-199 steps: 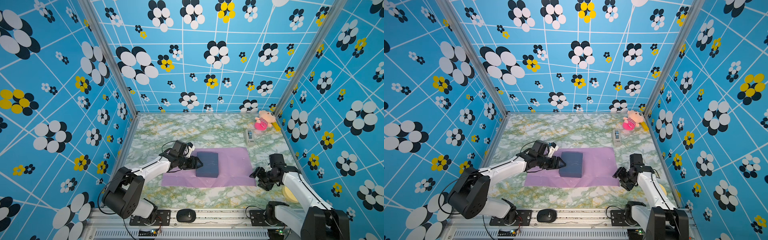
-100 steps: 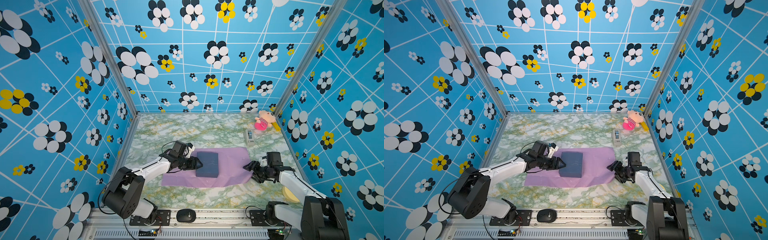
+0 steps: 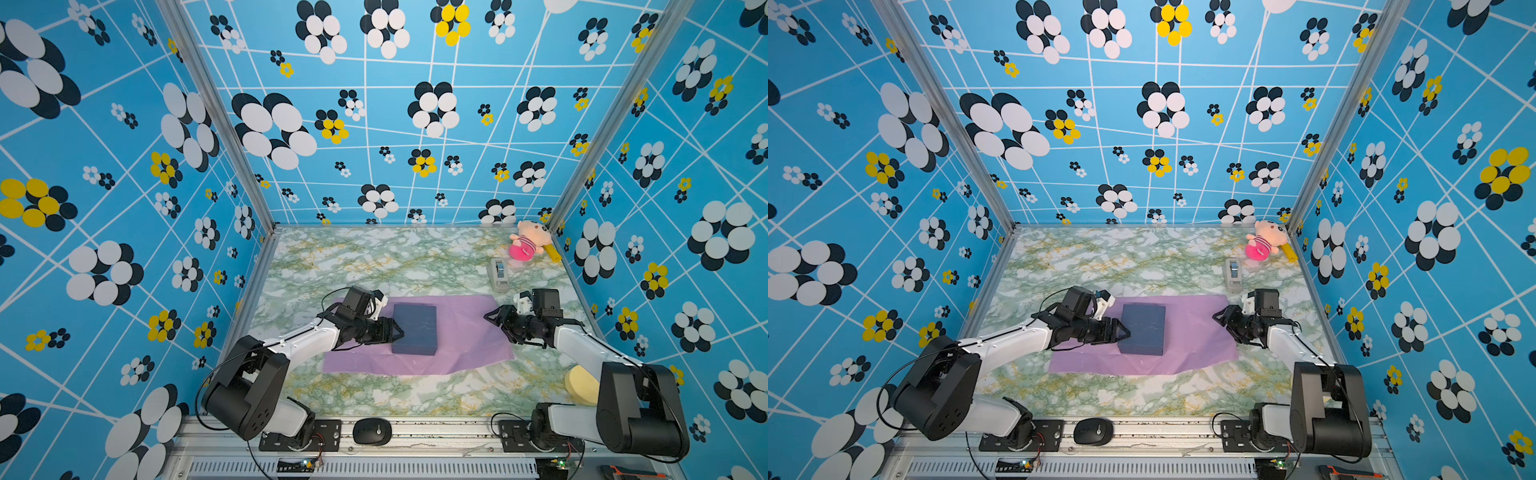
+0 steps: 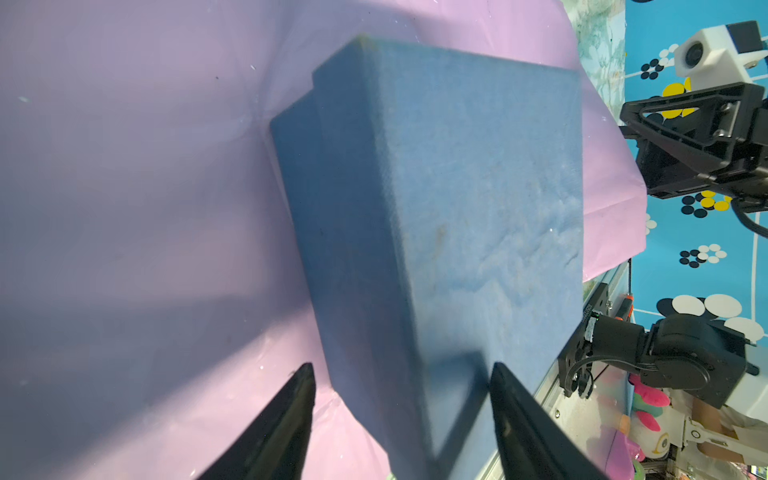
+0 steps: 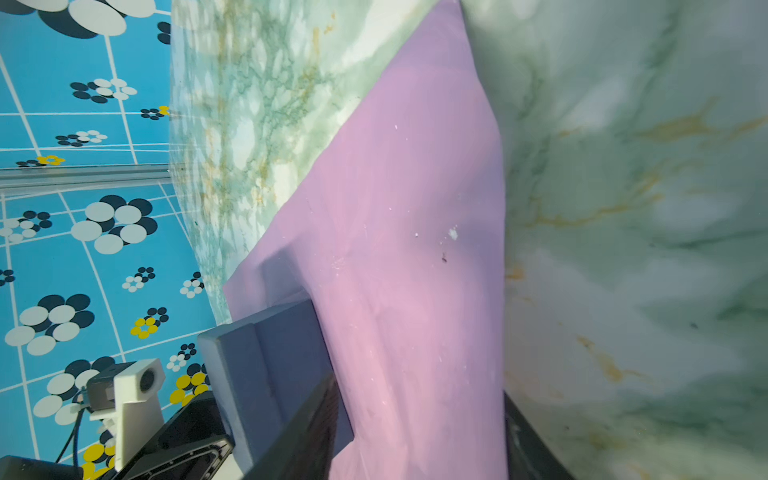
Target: Wrap the gift box in paper
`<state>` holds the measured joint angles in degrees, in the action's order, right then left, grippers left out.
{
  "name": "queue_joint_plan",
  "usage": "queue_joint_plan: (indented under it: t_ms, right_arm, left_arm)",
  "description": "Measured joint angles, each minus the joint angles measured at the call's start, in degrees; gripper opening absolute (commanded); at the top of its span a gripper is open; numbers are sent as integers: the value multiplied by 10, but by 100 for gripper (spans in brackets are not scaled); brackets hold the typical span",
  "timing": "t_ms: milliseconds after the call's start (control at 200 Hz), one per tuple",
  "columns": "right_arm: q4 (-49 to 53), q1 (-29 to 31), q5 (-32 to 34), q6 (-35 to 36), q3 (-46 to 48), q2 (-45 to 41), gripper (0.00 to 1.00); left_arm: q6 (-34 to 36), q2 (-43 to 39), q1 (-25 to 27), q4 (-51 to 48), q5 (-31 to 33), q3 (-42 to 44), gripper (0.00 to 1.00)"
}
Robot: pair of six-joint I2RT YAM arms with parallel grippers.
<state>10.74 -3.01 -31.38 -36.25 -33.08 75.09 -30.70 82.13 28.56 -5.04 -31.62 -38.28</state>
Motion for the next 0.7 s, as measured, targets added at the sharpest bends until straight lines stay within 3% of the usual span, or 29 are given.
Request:
queue_joint_plan:
  t_ms: [125,250,355,440,705]
  right_arm:
    - [25,0,2,20,-10,-7,32]
    - [43,0,4,30,-11,2,23]
    - [56,0,8,33,-11,5,20]
    - [59,0,8,35,-11,6,18]
    - [67,0,8,41,-11,10,12]
  left_arm:
    - [-17,-36,-7,17,13,30,64]
    - [-36,-91,-23,36,35,58,55]
    - [-53,-141,-39,44,62,81,39]
    - [-61,-163,-46,48,83,95,32]
    - [-68,-114,-23,39,102,101,13]
